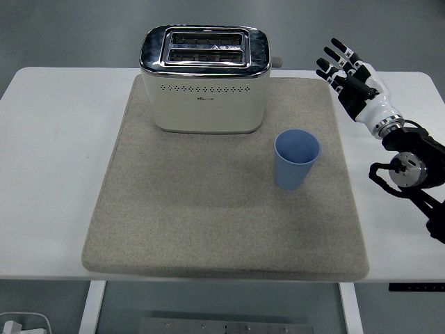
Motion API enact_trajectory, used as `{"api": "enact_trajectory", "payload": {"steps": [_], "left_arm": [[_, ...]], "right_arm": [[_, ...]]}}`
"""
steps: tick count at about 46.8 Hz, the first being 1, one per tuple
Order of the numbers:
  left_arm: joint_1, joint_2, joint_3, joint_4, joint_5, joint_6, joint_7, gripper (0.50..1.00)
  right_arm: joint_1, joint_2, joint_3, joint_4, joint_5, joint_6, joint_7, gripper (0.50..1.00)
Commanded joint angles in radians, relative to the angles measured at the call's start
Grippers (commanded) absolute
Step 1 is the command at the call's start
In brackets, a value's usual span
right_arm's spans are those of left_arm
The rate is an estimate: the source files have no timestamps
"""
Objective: Put the water cup in front of the bread machine
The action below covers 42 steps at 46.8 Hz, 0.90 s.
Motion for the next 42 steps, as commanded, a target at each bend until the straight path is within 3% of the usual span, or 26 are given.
{"api": "enact_trajectory", "payload": {"steps": [1, 21, 33, 42], "left_arm": [[0.000, 0.000, -0.001, 0.000, -0.001, 0.000, 0.000, 1.000], [0.002, 0.000, 0.003, 0.023, -0.003, 0.014, 0.000, 1.000], [0.002, 0.000, 0.005, 0.026, -0.001, 0.014, 0.000, 1.000], [0.002, 0.000, 0.005, 0.026, -0.003, 0.014, 0.000, 1.000]], "right_arm": [[0.002, 0.003, 0.001, 0.000, 0.000, 0.000, 0.000, 0.928], [0.001, 0.011, -0.015, 0.002, -0.003, 0.017, -0.005, 0.928], [-0.004, -0.001, -0.017, 0.012, -0.055, 0.078, -0.006, 0.928], [-0.024, -0.052, -0.017, 0.016, -0.067, 0.173, -0.008, 0.928]]}}
